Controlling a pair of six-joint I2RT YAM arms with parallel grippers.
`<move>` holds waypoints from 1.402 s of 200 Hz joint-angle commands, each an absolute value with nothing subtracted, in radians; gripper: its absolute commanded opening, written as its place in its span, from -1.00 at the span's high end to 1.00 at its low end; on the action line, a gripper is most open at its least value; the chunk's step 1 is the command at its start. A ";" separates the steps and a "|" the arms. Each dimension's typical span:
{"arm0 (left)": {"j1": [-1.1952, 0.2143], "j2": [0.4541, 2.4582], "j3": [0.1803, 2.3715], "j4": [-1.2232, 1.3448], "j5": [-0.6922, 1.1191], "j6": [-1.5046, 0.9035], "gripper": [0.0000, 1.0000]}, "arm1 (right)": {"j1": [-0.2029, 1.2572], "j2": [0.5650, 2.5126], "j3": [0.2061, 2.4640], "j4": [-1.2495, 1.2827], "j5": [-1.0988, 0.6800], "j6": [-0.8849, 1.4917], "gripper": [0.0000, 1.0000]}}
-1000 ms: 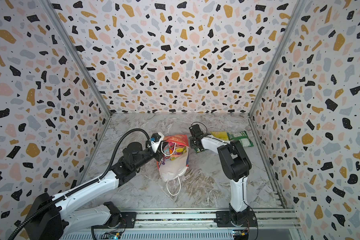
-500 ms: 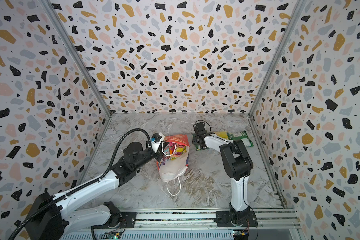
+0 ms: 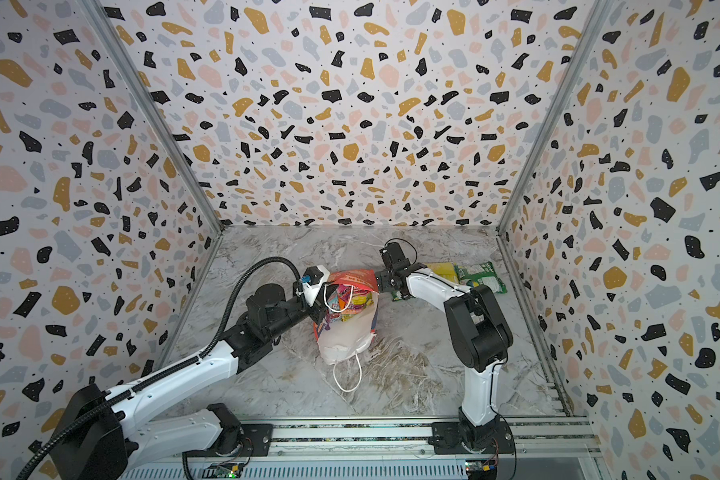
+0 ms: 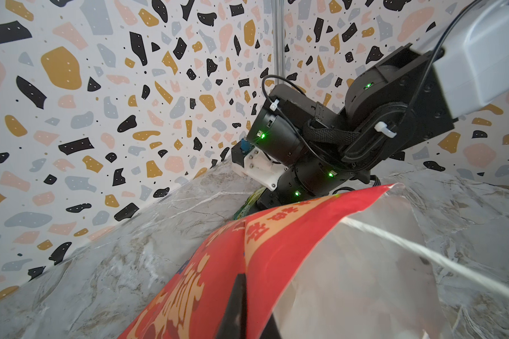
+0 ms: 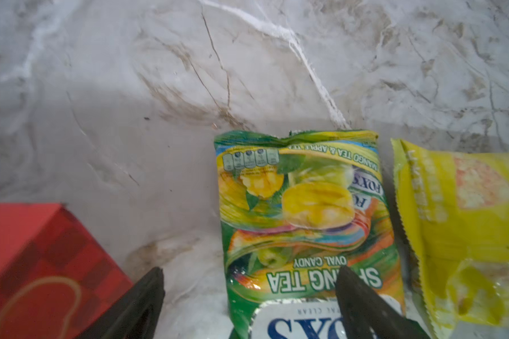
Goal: Take the snacks out of the paper bag
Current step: Move the snack to the top-right of the table.
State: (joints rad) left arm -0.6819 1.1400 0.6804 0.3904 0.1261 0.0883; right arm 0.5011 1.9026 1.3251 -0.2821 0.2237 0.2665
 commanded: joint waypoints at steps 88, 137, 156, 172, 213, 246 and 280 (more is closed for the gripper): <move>-0.687 1.160 0.683 0.433 0.188 0.083 1.00 | 0.473 1.944 1.284 -0.358 0.258 0.231 -0.74; -0.687 1.163 0.679 0.445 0.217 0.084 1.00 | 0.472 1.954 1.290 -0.323 0.239 0.330 -0.36; -0.687 1.163 0.678 0.445 0.222 0.087 1.00 | 0.472 1.961 1.298 -0.302 0.227 0.389 -0.27; -0.687 1.163 0.676 0.445 0.235 0.092 1.00 | 0.471 1.981 1.315 -0.307 0.231 0.436 -0.20; -0.687 1.166 0.676 0.452 0.261 0.096 1.00 | 0.448 2.026 1.356 -0.319 0.233 0.530 -0.19; -0.688 1.172 0.678 0.445 0.255 0.098 1.00 | 0.415 2.019 1.353 -0.301 0.227 0.563 -0.19; -0.689 1.177 0.680 0.446 0.258 0.097 1.00 | 0.396 2.012 1.351 -0.293 0.230 0.571 -0.19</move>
